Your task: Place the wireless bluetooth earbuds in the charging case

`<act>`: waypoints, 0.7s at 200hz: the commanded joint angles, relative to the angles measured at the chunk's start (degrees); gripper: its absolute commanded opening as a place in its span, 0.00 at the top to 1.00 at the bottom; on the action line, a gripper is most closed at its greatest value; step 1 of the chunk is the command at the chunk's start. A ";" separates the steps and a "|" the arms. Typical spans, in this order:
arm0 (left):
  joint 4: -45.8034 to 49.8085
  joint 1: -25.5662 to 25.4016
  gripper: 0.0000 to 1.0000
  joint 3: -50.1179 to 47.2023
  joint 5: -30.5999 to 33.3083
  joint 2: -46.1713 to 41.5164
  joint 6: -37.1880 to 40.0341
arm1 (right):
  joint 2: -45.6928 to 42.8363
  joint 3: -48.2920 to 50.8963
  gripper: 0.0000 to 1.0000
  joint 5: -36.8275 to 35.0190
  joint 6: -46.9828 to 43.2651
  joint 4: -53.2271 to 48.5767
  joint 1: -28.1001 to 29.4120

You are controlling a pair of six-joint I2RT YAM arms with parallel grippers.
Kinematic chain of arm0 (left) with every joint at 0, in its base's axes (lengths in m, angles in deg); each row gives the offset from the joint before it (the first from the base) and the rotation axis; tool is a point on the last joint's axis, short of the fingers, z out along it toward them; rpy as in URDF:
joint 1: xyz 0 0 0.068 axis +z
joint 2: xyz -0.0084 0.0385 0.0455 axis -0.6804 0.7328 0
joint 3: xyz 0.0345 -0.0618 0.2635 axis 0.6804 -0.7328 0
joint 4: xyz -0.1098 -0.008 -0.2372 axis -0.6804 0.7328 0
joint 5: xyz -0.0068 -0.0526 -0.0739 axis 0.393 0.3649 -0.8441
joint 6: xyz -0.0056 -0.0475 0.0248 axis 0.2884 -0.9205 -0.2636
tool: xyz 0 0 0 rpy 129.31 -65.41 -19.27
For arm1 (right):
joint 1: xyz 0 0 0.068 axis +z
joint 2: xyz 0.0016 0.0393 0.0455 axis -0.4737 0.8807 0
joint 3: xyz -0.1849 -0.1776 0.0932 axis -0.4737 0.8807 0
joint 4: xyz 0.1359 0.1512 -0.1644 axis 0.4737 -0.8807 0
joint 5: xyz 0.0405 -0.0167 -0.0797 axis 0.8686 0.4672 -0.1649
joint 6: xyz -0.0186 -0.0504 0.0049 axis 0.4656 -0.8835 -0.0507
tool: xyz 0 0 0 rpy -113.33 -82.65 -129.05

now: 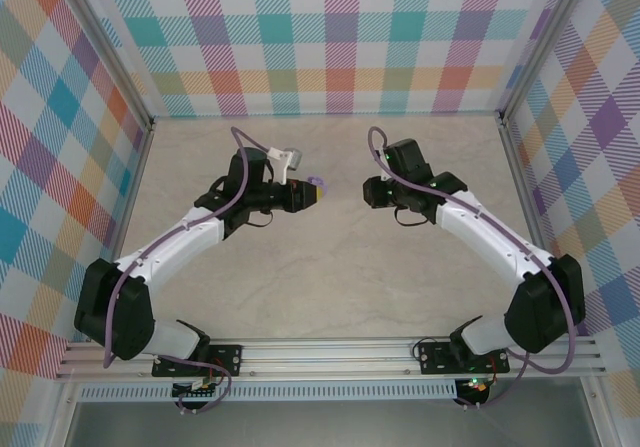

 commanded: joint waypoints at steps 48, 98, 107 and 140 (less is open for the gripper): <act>-9.84 -0.41 0.88 -1.00 -9.95 4.56 -1.78 | -6.15 -0.44 0.77 8.17 -1.21 4.79 0.22; -12.30 -1.64 0.88 -0.91 -14.77 4.72 0.61 | -8.19 -0.44 0.76 13.24 -1.54 7.90 0.72; -12.21 -1.91 0.88 -0.73 -15.45 4.68 1.21 | -8.58 -0.44 0.76 13.69 -1.60 8.44 0.77; -11.13 -2.78 0.88 0.31 -17.07 4.49 2.91 | -10.02 -0.79 0.75 15.10 -1.54 9.33 0.81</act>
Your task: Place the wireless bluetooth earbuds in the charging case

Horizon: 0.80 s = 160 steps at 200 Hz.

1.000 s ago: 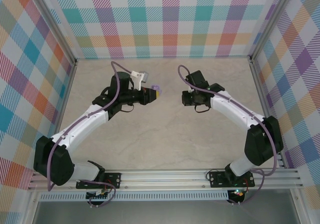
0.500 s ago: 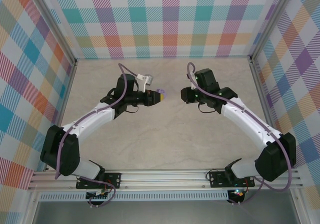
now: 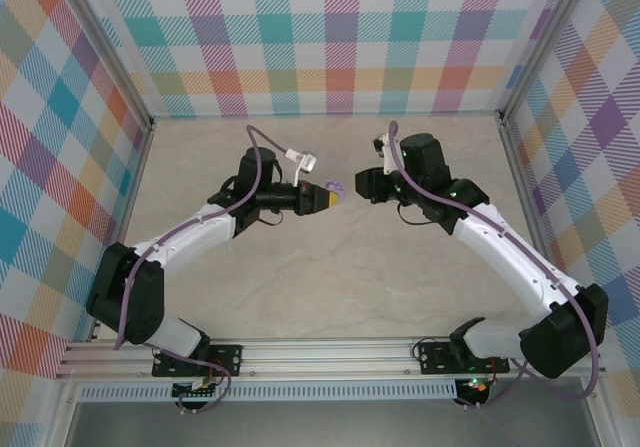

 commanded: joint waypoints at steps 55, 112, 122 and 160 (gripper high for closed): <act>0.72 -2.26 0.88 2.70 -4.11 -0.47 4.64 | -3.39 -0.97 0.75 4.48 -0.90 3.26 0.43; 0.64 -3.19 0.88 4.03 -4.92 -1.05 5.78 | -3.20 -0.88 0.75 5.54 -1.14 3.44 0.67; 0.80 -3.23 0.88 4.25 -4.89 -1.05 5.85 | -3.11 -0.97 0.75 5.81 -1.15 3.52 0.73; 0.99 -3.50 0.88 4.91 -5.07 -0.78 5.82 | -2.66 -1.23 0.75 6.54 -1.32 3.49 0.81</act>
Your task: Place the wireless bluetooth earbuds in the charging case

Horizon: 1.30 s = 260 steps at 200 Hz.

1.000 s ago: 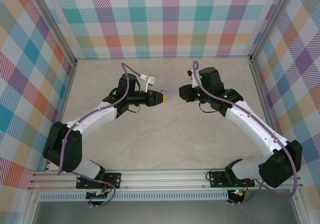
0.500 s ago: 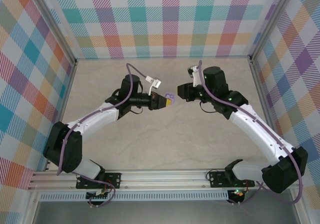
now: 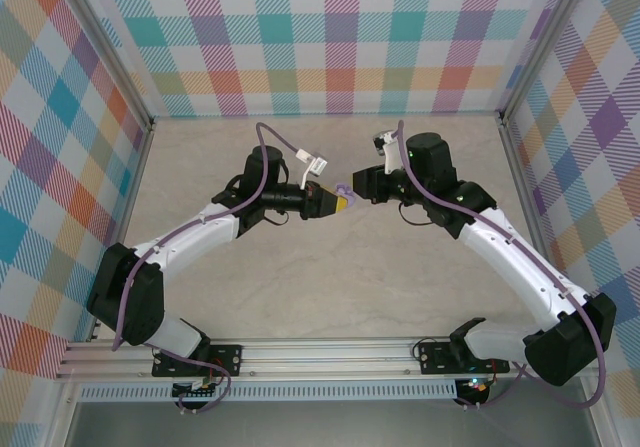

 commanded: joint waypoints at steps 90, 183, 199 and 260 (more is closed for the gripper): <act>0.25 -1.38 0.88 3.45 -2.74 -1.36 1.30 | 0.67 -1.67 0.74 2.08 -1.20 1.74 0.66; 0.60 -1.63 0.88 3.63 -2.57 -1.79 1.43 | 1.07 -1.59 0.74 1.87 -1.40 1.36 1.01; 0.60 -1.69 0.88 3.72 -2.55 -1.91 1.35 | 1.08 -1.58 0.73 1.65 -1.50 1.18 1.01; 0.85 -1.65 0.88 3.72 -1.34 -2.52 1.31 | 1.09 -1.41 0.73 1.00 -1.68 0.70 1.11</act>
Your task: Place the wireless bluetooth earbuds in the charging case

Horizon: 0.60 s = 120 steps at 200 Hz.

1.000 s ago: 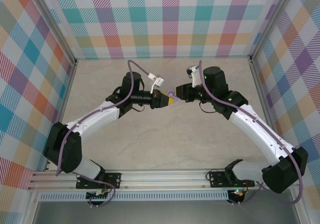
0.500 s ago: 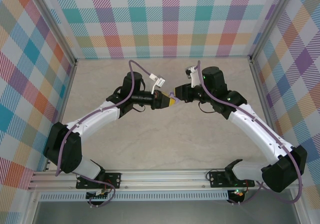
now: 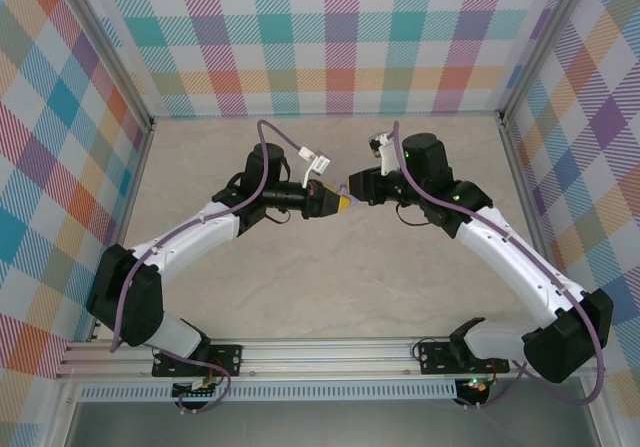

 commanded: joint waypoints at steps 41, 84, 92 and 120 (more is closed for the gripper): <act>-0.12 -0.90 0.89 2.23 -0.07 -2.35 1.01 | 0.19 -1.38 0.73 -0.40 -1.88 -0.02 0.42; -0.41 -0.89 0.89 2.30 -0.20 -2.32 0.67 | 0.66 -1.56 0.72 0.09 -2.05 -0.15 0.60; -0.46 -0.94 0.89 2.16 -0.18 -2.43 0.68 | 0.74 -1.48 0.72 0.09 -2.05 -0.12 0.63; -0.52 -0.91 0.89 2.13 0.06 -2.48 0.59 | 0.94 -1.56 0.72 0.48 -2.05 -0.15 0.81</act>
